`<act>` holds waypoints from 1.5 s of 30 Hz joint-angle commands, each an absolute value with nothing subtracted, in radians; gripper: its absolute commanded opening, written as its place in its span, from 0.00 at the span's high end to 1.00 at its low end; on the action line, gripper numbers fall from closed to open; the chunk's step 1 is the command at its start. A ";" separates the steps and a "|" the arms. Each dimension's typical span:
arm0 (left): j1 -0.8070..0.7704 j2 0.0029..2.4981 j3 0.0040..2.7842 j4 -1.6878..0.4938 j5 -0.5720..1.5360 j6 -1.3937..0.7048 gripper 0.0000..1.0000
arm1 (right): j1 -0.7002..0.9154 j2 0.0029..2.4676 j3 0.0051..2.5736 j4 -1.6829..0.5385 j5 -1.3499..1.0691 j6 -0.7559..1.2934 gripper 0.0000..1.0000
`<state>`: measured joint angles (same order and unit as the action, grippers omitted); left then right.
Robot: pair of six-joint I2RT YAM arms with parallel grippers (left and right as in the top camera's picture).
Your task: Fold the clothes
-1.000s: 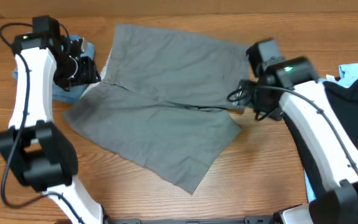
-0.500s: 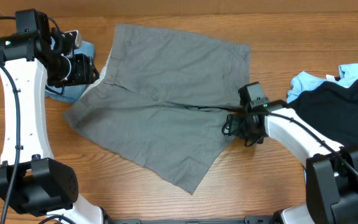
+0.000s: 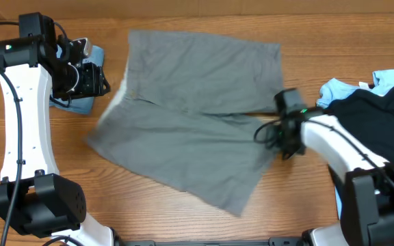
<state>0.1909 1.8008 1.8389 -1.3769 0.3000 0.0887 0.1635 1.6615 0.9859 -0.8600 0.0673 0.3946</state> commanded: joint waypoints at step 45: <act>0.399 1.558 1.378 -1.373 0.102 -0.127 0.15 | 0.047 1.253 0.531 -1.053 -0.449 0.599 0.42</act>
